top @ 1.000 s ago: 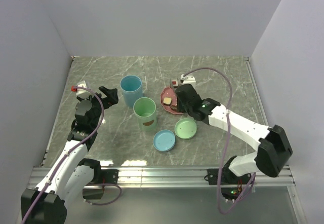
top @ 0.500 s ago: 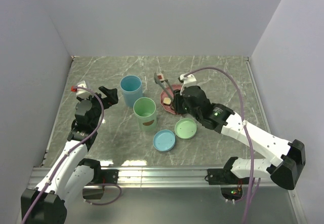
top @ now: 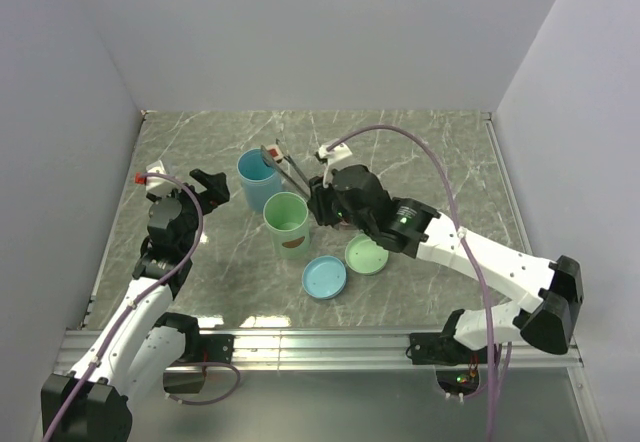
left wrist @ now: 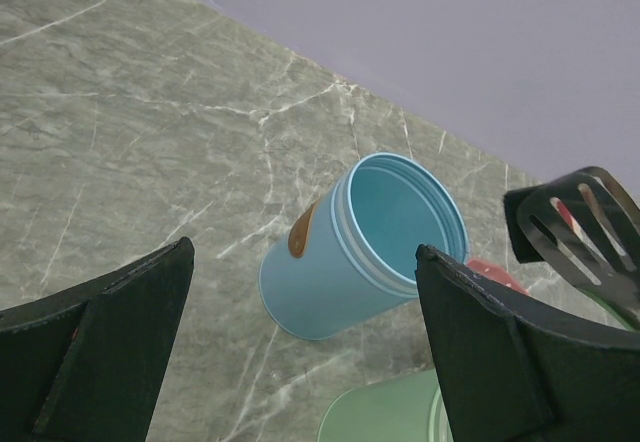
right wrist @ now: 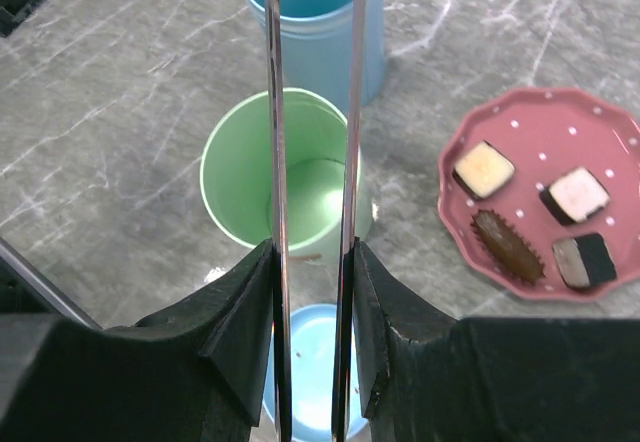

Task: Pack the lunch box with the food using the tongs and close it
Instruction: Place the food into the lunch box

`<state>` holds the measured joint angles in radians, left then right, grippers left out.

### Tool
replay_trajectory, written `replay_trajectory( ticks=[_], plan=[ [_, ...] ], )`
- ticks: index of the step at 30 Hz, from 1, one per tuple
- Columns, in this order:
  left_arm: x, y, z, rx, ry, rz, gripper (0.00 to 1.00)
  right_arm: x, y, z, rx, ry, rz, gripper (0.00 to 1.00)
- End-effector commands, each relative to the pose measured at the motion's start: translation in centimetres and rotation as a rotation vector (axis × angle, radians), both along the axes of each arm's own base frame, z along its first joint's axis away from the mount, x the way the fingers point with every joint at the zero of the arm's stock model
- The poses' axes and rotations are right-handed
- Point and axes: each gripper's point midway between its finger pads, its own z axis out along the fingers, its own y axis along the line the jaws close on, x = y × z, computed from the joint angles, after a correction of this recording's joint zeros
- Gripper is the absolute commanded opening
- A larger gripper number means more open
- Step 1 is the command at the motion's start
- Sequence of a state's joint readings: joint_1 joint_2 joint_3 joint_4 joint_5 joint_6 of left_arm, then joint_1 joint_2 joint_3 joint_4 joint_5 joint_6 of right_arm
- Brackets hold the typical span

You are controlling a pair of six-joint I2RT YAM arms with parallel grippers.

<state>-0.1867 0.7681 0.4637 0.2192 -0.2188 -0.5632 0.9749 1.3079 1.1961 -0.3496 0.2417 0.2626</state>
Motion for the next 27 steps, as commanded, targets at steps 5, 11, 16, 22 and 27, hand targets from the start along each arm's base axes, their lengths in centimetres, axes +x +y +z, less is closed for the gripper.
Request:
replay_trajectory(
  ticks=[5,11,16,22,27],
  plan=[
    [0.1,0.2,1.3,-0.015,-0.039,0.016,0.99,1.4,3.2,2.7,0.058,-0.066,0.035,0.27],
    [0.1,0.2,1.3,-0.015,-0.038,0.015,0.99,1.9,4.0,2.3,0.043,-0.059,0.036,0.34],
    [0.2,0.1,1.2,-0.015,-0.037,0.011,1.0,2.0,4.0,2.6,0.05,-0.071,0.037,0.47],
    [0.3,0.0,1.2,-0.015,-0.036,0.007,1.0,2.3,4.3,2.7,0.047,-0.076,0.04,0.55],
    [0.3,0.0,1.1,-0.015,-0.034,0.005,0.99,2.4,3.8,2.6,0.044,-0.079,0.016,0.55]
  ],
)
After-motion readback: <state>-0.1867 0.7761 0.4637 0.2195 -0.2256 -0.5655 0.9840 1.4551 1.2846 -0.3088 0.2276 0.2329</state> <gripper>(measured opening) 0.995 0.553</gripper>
